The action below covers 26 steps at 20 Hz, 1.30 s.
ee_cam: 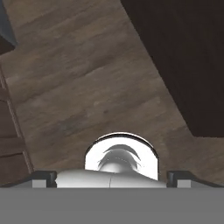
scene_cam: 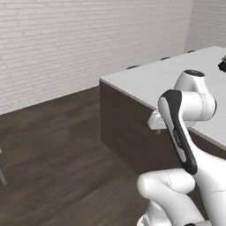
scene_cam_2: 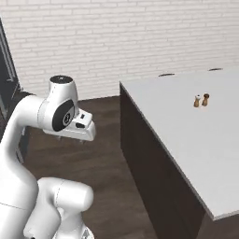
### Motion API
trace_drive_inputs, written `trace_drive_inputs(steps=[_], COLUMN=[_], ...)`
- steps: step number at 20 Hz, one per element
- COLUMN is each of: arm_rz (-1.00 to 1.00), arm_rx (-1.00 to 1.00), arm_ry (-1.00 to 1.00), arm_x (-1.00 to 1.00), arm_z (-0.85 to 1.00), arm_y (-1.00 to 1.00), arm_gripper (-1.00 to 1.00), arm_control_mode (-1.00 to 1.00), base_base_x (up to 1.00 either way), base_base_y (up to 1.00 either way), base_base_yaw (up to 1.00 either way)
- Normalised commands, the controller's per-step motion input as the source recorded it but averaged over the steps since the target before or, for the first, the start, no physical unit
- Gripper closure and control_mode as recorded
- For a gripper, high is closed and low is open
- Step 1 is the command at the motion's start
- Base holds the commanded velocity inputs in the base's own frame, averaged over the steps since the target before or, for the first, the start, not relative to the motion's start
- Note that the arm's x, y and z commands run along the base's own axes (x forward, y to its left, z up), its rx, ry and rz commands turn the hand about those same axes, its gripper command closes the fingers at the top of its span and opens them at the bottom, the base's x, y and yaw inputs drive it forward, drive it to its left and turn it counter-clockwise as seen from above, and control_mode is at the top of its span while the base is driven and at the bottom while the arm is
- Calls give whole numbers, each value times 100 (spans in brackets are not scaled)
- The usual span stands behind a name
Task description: Navigate to the stand mixer.
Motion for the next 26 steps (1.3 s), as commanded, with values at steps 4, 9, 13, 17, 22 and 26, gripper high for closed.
trace_drive_inputs(steps=[4,9,13,17,22,26], arm_rz=[0,0,0,0,0,0], arm_rx=[0,0,0,0,0,0], arm_ry=[0,0,0,0,0,0], arm_x=[0,0,0,0,0,0], arm_z=[0,0,0,0,0,0], arm_y=[0,0,0,0,0,0], arm_gripper=[-100,-100,-100,-100,-100,-100], arm_control_mode=[100,100,100,100,100,100], base_base_x=[-19,0,13,53,59,25], base_base_y=[0,-9,-8,-20,-63,-100], base_base_yaw=[-71,-71,-61,-46,-35,-30])
